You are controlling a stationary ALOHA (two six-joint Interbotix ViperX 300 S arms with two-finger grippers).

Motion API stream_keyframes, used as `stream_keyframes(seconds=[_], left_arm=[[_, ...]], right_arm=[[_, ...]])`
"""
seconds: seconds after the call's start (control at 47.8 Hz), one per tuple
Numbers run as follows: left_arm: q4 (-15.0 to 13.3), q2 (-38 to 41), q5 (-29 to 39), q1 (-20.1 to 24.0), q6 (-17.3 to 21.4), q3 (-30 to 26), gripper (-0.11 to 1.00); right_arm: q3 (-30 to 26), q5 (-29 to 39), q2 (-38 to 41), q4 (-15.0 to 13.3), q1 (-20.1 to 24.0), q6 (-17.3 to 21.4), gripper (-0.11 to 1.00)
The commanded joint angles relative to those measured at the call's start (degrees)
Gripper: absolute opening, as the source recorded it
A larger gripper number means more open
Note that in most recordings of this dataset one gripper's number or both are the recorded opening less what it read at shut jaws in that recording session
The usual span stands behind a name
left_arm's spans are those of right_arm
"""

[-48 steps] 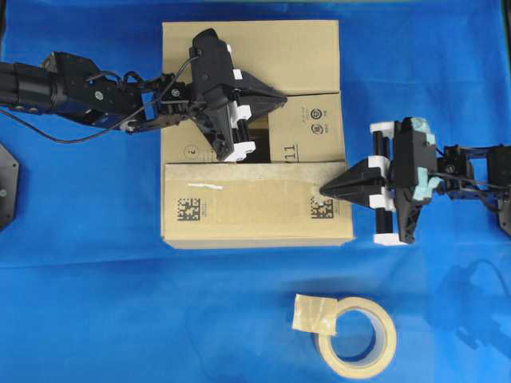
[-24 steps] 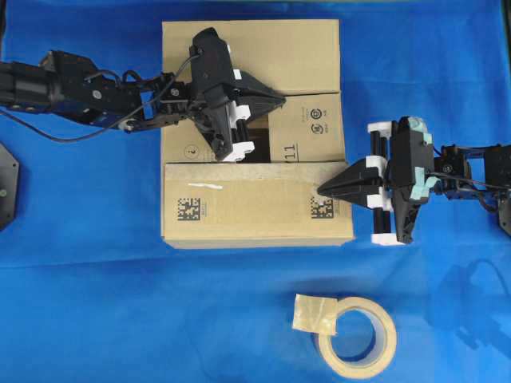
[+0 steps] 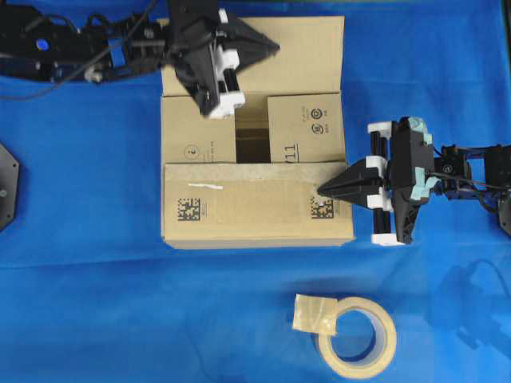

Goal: Close the cardboard box.
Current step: 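Raise the left gripper off the box toward the far flap's edge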

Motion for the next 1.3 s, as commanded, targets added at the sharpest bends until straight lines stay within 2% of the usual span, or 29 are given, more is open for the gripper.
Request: stream_keyframes(seconds=[0.0,0.126,0.293,0.44,0.628,0.984,1.277], left_arm=[[0.0,-1.3,5.0,2.2,1.8,-4.6,0.00],[0.0,0.2,12.5,5.4,3.9,-9.5,0.00],[0.1,4.0,21.3,9.1,4.1,-15.4,0.00],[0.2,6.9,29.2,10.3,4.3,-19.7,0.00],[0.3,10.0,35.9,10.5,4.3,-22.1,0.00],[0.3,10.8,38.8,9.8,4.0,-22.2,0.00],[0.2,9.0,42.1,6.8,3.8,-22.2,0.00]], right_arm=[[-0.7,-0.2,-0.2,0.1,0.0,-0.1,0.00],[-0.7,-0.2,-0.2,0.1,0.0,-0.2,0.00],[-0.7,-0.4,-0.2,0.1,0.0,-0.5,0.00],[-0.7,-0.4,-0.2,0.0,0.0,-0.5,0.00],[-0.6,-0.5,-0.2,-0.1,0.0,-0.6,0.00],[-0.7,-0.5,-0.2,-0.1,-0.1,-0.7,0.00],[-0.8,-0.7,-0.2,-0.2,-1.0,-0.7,0.00]])
